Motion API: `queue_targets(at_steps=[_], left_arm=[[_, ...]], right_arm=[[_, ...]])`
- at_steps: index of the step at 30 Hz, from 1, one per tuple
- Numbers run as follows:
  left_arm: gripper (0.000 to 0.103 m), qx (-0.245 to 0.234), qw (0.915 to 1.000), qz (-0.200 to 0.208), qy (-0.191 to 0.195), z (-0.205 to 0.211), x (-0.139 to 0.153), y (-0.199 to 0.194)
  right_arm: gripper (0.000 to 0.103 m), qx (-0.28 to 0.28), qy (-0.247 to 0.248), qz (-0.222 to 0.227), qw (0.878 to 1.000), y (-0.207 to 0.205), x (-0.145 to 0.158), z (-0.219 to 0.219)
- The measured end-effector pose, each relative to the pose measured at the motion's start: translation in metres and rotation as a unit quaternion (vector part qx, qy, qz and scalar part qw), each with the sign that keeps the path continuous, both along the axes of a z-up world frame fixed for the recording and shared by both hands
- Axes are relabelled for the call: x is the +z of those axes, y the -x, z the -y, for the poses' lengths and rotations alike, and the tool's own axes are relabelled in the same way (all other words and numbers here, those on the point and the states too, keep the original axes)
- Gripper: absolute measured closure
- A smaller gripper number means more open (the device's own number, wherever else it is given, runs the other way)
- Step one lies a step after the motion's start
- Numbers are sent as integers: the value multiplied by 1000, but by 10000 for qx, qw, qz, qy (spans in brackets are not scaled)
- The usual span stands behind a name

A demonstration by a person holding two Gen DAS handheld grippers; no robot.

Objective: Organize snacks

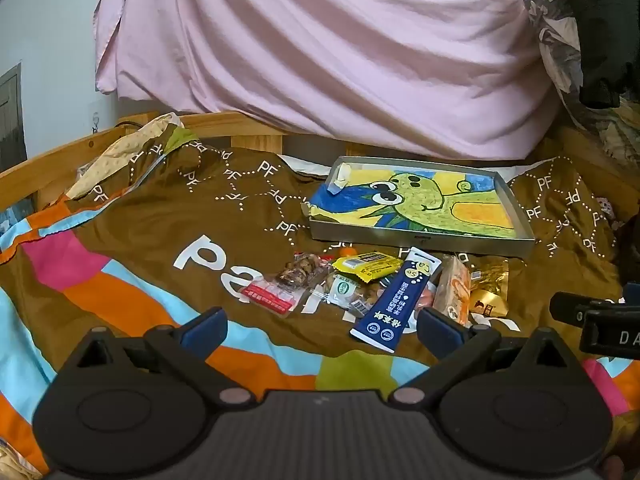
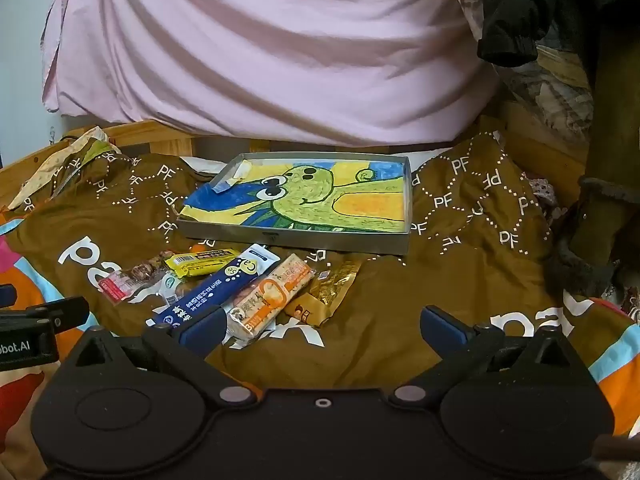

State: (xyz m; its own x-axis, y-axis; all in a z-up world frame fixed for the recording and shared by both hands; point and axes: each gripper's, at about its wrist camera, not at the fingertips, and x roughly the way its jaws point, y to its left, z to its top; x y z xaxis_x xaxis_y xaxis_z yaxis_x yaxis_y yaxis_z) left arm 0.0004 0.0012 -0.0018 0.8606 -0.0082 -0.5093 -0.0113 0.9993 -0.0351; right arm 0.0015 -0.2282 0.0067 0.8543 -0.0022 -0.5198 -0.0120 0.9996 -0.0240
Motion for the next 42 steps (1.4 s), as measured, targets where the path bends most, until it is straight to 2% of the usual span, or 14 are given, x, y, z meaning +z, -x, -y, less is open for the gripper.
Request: queue_targets(at_steps=[6, 10, 42], left_arm=[[0, -19, 9999, -22, 124, -8, -2, -2], [0, -14, 10000, -39, 17, 0, -2, -1], [0, -67, 9999, -86, 68, 1, 0, -2]], right_arm=[[1, 17, 6, 24, 10000, 1, 0, -1], [1, 1, -23, 27, 10000, 0, 1, 2], [1, 3, 27, -39, 10000, -1, -3, -3]])
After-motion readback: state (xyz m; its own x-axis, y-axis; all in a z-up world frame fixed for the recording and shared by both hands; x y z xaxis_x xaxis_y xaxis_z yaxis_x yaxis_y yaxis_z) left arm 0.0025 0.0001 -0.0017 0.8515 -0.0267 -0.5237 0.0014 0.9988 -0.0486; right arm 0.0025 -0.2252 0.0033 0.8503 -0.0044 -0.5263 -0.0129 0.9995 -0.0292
